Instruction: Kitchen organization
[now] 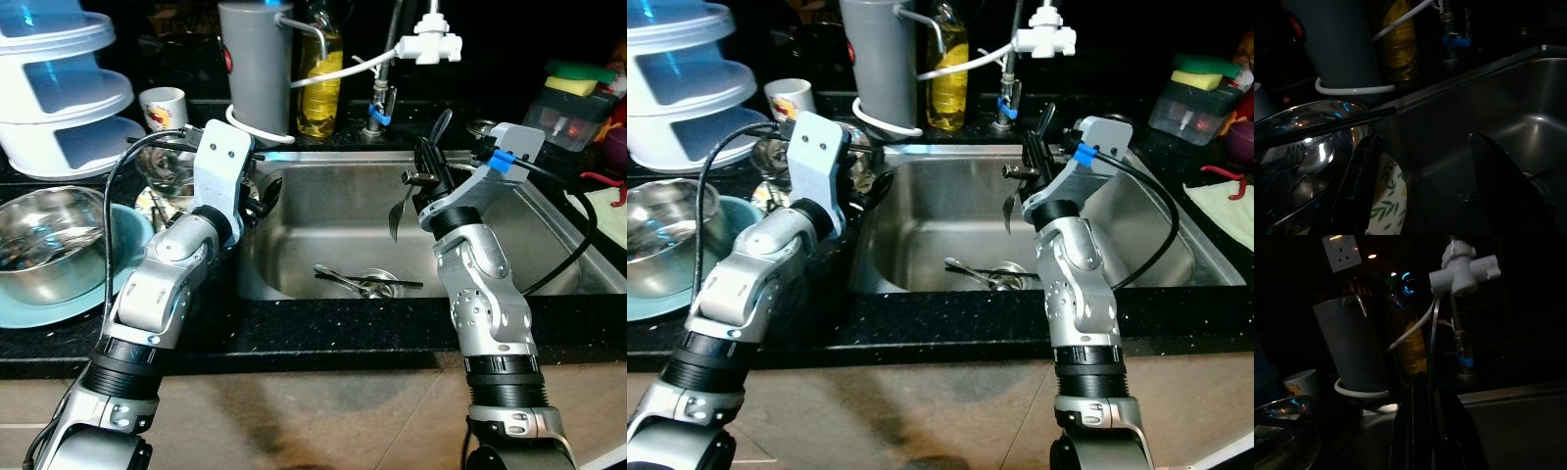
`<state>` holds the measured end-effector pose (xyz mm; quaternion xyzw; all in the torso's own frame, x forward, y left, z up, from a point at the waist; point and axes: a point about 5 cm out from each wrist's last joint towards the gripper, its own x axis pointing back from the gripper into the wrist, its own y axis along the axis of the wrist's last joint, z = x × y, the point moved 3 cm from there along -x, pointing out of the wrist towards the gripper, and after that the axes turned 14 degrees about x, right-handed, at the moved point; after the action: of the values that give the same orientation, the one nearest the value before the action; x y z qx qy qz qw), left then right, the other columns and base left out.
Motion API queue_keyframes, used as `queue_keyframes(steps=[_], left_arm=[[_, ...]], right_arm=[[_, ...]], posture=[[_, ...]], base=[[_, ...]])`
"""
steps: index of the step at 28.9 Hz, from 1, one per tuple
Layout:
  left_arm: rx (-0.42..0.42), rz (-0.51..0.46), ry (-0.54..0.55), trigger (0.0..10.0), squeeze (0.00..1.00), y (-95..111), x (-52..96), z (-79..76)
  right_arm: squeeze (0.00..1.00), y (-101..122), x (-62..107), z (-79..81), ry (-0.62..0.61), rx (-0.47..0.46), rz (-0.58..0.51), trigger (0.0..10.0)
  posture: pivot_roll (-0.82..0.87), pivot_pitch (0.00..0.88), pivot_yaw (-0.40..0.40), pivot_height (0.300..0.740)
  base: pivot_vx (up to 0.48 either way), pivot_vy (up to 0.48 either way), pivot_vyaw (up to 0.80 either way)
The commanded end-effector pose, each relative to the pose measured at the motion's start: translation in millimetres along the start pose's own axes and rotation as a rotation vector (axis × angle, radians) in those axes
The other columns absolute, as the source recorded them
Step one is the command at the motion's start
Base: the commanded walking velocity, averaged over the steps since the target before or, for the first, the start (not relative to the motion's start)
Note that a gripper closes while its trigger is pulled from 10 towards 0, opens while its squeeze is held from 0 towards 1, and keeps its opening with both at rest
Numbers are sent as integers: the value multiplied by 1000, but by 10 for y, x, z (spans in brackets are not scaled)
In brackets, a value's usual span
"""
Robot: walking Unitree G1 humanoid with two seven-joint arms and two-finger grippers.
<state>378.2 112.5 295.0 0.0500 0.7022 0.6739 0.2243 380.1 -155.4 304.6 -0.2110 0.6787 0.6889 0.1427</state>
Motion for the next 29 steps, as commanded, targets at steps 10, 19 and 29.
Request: queue_keyframes(steps=[10, 19, 29], left_arm=[[-109, 109, -162, 10000, 0, -173, -130, -200], [-199, 128, -201, 10000, 0, -122, -239, -156], [-332, 251, -468, 10000, 0, -189, 50, -157]], right_arm=[[0, -239, -140, -72, 113, 293, 95, 10000], [0, -378, -359, -36, 230, 378, 166, 10000], [0, -861, -247, 187, 471, 558, 354, 10000]], posture=[[-54, 158, -8, 740], [-43, 198, 7, 740], [3, 243, -13, 740]], base=[[0, 0, 0], [0, 0, 0], [0, 0, 0]])
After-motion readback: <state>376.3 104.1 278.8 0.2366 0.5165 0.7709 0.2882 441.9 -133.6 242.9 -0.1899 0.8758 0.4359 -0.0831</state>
